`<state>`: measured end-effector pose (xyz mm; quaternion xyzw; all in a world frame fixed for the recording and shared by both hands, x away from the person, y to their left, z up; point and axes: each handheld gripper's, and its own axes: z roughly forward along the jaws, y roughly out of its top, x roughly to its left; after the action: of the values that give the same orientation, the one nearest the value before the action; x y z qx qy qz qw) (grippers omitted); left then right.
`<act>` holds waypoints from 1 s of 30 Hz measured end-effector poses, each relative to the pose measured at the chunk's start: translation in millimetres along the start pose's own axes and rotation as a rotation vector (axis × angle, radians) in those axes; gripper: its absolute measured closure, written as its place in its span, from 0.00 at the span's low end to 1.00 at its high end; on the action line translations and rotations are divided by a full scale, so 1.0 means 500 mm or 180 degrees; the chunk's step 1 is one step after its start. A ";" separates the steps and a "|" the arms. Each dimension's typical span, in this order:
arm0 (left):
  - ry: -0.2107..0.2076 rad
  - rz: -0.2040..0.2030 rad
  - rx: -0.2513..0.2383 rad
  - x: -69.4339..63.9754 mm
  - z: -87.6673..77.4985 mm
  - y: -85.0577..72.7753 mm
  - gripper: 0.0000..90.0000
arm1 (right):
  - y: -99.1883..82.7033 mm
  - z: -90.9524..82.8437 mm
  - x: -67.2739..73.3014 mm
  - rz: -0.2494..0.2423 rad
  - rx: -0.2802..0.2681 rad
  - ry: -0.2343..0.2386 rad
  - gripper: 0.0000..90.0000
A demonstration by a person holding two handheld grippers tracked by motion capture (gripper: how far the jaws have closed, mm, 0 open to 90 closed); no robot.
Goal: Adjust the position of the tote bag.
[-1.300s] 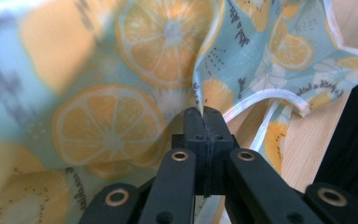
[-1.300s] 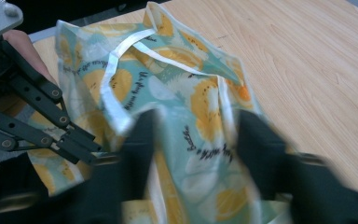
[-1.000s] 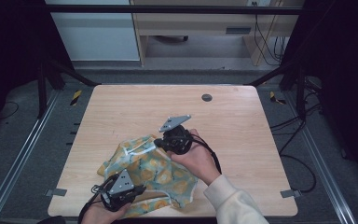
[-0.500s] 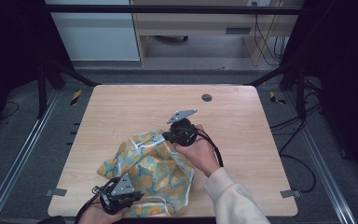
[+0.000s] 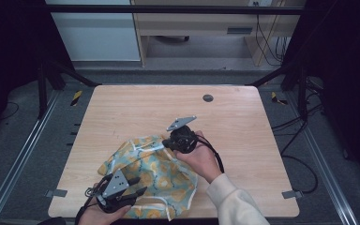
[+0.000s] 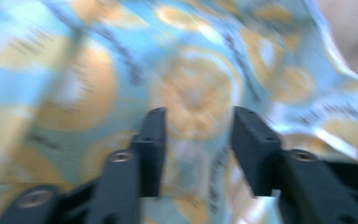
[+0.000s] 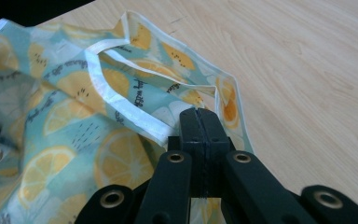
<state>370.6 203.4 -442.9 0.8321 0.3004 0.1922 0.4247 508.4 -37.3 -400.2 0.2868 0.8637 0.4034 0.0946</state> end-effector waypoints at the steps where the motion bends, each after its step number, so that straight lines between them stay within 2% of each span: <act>1: 0.0000 0.0000 0.0000 0.000 0.000 0.000 0.53 | 0.000 0.000 0.000 0.0000 0.0000 0.0000 1.00; 5: 0.0215 -0.0118 -0.0147 0.023 -0.008 0.001 0.47 | -0.006 0.003 0.009 -0.0001 0.0010 0.0054 1.00; 6: 0.0258 -0.0133 -0.0153 0.038 -0.005 0.002 0.44 | -0.006 0.003 0.010 -0.0023 0.0016 0.0062 1.00; 10: 0.0263 -0.0121 -0.0180 0.056 0.003 0.006 0.37 | -0.005 0.005 0.013 -0.0030 0.0026 0.0090 1.00; 11: 0.0269 -0.0083 -0.0215 0.060 0.006 0.008 0.34 | -0.005 0.006 0.014 -0.0034 0.0017 0.0106 1.00; 12: 0.0333 -0.0017 -0.0225 0.066 0.012 0.015 0.27 | -0.003 0.007 0.016 -0.0023 0.0012 0.0123 1.00; 13: 0.0333 -0.0017 -0.0225 0.066 0.012 0.015 0.25 | -0.003 0.007 0.016 -0.0023 0.0012 0.0123 1.00; 14: 0.0285 0.0012 -0.0298 0.070 0.014 0.020 0.24 | -0.001 0.008 0.018 -0.0044 0.0006 0.0133 1.00; 17: 0.0206 0.0069 -0.0325 0.072 0.018 0.022 0.19 | 0.001 0.009 0.020 -0.0027 -0.0010 0.0149 1.00; 18: 0.0117 0.0080 -0.0341 0.075 0.023 0.024 0.18 | 0.002 0.010 0.020 -0.0026 -0.0021 0.0169 1.00; 21: 0.0159 0.0124 -0.0313 0.079 0.030 0.024 0.16 | 0.005 0.011 0.022 -0.0016 -0.0017 0.0171 1.00; 23: 0.0112 0.0080 -0.0282 0.086 0.037 0.023 0.16 | 0.005 0.013 0.022 -0.0027 -0.0014 0.0185 1.00; 24: 0.0019 0.0064 -0.0196 0.087 0.044 0.019 0.16 | 0.006 0.015 0.024 -0.0015 -0.0017 0.0194 1.00; 28: -0.0051 0.0084 -0.0047 0.081 0.052 0.009 0.22 | 0.005 0.017 0.024 -0.0023 -0.0015 0.0201 1.00; 29: -0.0061 0.0085 -0.0019 0.081 0.053 0.007 0.24 | 0.005 0.018 0.024 -0.0013 -0.0016 0.0203 1.00; 30: -0.0094 0.0052 -0.0008 0.083 0.054 0.005 0.31 | 0.005 0.020 0.023 -0.0006 -0.0014 0.0207 1.00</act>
<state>418.2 213.8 -453.4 0.8368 0.2871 0.1837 0.4285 503.9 -22.9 -403.8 0.2724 0.8658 0.4143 0.0675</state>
